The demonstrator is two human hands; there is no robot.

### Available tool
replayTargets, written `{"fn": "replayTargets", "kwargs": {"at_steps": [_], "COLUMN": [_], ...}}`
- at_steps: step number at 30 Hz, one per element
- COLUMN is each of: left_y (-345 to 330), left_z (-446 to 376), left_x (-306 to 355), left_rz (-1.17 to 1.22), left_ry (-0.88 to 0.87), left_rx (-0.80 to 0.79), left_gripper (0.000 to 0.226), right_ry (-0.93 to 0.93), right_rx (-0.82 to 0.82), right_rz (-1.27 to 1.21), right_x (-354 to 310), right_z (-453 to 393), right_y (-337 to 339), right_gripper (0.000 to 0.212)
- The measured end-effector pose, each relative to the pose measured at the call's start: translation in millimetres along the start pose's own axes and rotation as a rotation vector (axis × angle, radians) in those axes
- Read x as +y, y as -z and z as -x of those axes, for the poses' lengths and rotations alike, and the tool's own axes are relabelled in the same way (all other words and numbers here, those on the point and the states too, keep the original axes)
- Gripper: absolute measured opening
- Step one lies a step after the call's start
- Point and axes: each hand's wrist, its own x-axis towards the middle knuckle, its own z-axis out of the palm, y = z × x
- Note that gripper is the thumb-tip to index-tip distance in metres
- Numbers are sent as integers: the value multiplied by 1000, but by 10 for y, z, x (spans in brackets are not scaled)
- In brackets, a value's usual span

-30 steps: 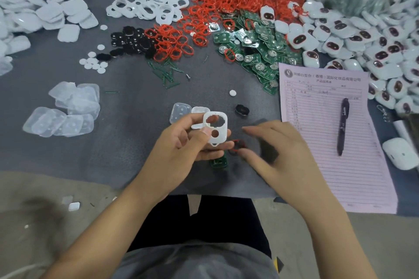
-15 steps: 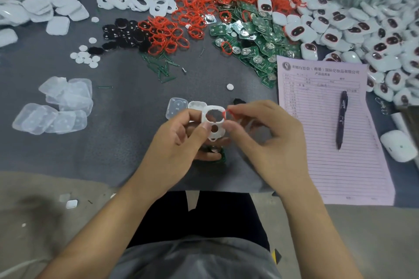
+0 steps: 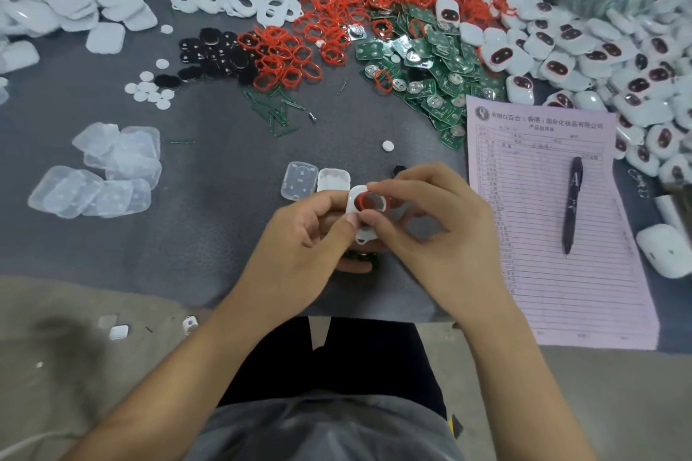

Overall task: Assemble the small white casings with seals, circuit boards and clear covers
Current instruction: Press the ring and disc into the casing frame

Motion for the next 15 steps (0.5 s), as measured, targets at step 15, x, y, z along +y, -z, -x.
{"fn": "replayTargets", "kwargs": {"at_steps": [15], "left_y": [57], "left_z": [4], "left_x": [1], "left_rz": [-59], "left_ry": [-38], "left_rx": [-61], "left_gripper": [31], "right_ry": [-80], "right_rx": [-88], "right_rz": [-13], "right_x": [-86], "right_z": [-56], "right_y": [51], "right_gripper": [22]}}
